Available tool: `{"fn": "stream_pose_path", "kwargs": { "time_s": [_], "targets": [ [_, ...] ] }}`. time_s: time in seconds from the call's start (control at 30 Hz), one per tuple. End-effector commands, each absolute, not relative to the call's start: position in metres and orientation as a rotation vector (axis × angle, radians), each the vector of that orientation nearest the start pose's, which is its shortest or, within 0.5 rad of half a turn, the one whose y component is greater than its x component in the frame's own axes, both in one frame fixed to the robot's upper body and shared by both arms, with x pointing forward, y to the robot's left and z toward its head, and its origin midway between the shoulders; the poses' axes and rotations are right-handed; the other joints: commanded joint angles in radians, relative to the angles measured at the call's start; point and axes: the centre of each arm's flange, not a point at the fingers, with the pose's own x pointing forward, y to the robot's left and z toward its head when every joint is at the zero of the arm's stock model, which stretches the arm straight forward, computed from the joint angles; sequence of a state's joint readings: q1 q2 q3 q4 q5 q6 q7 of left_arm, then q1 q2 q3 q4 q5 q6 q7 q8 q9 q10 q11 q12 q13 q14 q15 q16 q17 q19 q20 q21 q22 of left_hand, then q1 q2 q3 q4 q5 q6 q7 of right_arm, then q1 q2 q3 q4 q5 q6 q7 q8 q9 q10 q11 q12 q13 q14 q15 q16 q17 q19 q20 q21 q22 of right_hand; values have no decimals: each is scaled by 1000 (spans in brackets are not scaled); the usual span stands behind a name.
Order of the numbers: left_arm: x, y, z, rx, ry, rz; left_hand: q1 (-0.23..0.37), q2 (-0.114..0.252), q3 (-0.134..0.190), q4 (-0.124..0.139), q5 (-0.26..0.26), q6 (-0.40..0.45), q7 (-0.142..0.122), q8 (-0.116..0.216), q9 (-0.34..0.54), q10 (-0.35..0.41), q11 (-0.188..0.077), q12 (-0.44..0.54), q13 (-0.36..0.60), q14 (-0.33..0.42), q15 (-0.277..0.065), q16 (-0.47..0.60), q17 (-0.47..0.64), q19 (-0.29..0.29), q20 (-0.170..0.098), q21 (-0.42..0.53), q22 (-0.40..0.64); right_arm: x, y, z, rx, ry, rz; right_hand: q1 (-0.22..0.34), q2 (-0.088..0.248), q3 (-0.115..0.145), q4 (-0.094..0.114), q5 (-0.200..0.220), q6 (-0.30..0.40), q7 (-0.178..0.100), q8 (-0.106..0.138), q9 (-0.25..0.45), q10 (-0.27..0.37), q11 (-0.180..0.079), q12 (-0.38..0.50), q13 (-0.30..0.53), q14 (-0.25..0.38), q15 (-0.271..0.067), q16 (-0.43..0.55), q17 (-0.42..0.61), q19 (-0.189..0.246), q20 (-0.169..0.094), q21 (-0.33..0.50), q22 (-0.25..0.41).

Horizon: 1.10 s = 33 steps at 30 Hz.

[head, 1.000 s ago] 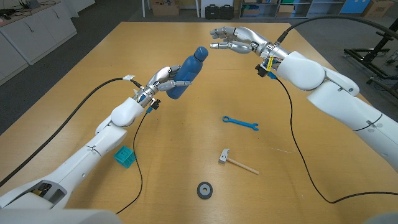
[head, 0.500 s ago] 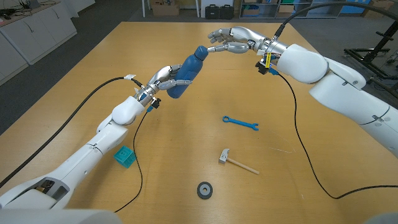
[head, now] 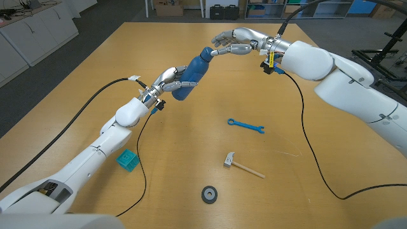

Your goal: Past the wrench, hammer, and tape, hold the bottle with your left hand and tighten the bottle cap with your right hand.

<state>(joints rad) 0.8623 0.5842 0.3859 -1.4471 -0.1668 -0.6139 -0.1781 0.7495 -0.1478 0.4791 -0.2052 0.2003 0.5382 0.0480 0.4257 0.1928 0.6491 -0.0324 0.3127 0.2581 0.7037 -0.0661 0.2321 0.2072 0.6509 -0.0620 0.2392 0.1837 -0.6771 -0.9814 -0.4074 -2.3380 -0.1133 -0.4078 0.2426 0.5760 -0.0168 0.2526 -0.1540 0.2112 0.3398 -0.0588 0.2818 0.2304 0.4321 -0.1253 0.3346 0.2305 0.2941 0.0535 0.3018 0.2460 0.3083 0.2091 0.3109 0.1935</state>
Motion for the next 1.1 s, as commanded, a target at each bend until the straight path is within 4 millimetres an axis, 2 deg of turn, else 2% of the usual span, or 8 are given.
{"fn": "stream_pose_path", "kwargs": {
  "time_s": [0.03, 0.63, 1.1],
  "targets": [
    [578, 217, 17, 564, -997, -478, 118, 128, 38, 39, 3, 163, -161, 2, 6, 105, -108, -5, 3, 6, -167, -4, 3, 6, -142, -4, 4, 438, -165, 172, -1280, -824, 222, 12, -2, 9, -1, 6, 15, -4, 12, 4, 15, -1, 8, 2, 15, -7, 5, 0, 20, 2, 8, 1],
    [580, 215, 16, 556, -991, -484, 117, 132, 37, 41, 4, 175, -162, 5, 6, 118, -111, -3, 7, 13, -167, -3, 6, 9, -141, -4, 4, 445, -160, 174, -1304, -817, 237, 35, -5, 16, -1, 9, 87, -29, 34, 9, 99, -22, 37, 5, 78, -52, 21, -5, 72, 3, 18, 2],
    [582, 215, 16, 552, -986, -480, 117, 139, 37, 42, 5, 181, -165, 7, 7, 126, -110, -2, 10, 21, -168, -1, 9, 11, -140, -4, 5, 445, -157, 172, -1305, -808, 229, 49, -2, 22, 0, 11, 129, -43, 46, 8, 145, -41, 52, 7, 122, -72, 33, -7, 113, 2, 29, 2]
  ]
}}
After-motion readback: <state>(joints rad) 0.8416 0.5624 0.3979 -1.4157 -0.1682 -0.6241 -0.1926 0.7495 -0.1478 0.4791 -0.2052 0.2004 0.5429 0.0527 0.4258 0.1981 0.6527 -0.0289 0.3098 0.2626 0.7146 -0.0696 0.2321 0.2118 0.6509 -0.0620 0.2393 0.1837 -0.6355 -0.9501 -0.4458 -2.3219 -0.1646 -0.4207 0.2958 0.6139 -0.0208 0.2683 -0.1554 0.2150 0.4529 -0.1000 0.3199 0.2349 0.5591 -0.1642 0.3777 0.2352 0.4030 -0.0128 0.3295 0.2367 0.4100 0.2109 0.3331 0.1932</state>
